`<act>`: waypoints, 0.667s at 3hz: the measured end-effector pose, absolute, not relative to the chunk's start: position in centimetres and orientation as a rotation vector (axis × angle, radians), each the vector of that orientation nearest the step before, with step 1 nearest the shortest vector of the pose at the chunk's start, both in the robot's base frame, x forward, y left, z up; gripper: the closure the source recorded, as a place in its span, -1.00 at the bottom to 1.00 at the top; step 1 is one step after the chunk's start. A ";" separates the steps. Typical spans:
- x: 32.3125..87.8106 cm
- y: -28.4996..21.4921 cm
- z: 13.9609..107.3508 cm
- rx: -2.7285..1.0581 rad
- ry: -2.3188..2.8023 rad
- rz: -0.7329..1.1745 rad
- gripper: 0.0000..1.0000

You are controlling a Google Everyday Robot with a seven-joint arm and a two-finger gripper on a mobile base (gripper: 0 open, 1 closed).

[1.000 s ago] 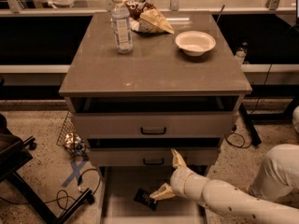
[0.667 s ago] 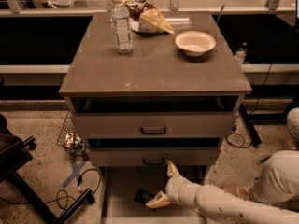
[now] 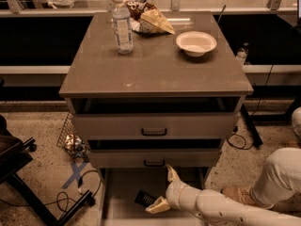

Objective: Pick rxbar chocolate from bottom drawer and place on counter

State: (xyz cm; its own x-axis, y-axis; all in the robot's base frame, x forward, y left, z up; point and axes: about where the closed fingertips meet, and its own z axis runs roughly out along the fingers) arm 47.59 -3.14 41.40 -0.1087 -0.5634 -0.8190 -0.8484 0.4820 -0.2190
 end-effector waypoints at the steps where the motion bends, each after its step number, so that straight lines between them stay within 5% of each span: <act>1: 47.9 -1.6 39.3 -1.219 1.824 0.407 -1.00; 2: 49.4 1.4 31.8 -1.292 1.885 0.479 -1.00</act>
Offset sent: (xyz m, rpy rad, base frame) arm 0.0388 0.0748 -0.1733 -0.0698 0.2376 0.1149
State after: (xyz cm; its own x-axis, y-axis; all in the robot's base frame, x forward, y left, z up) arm 49.40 1.38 31.81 -0.1737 -0.6073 -0.7753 -0.9038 0.4110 -0.1194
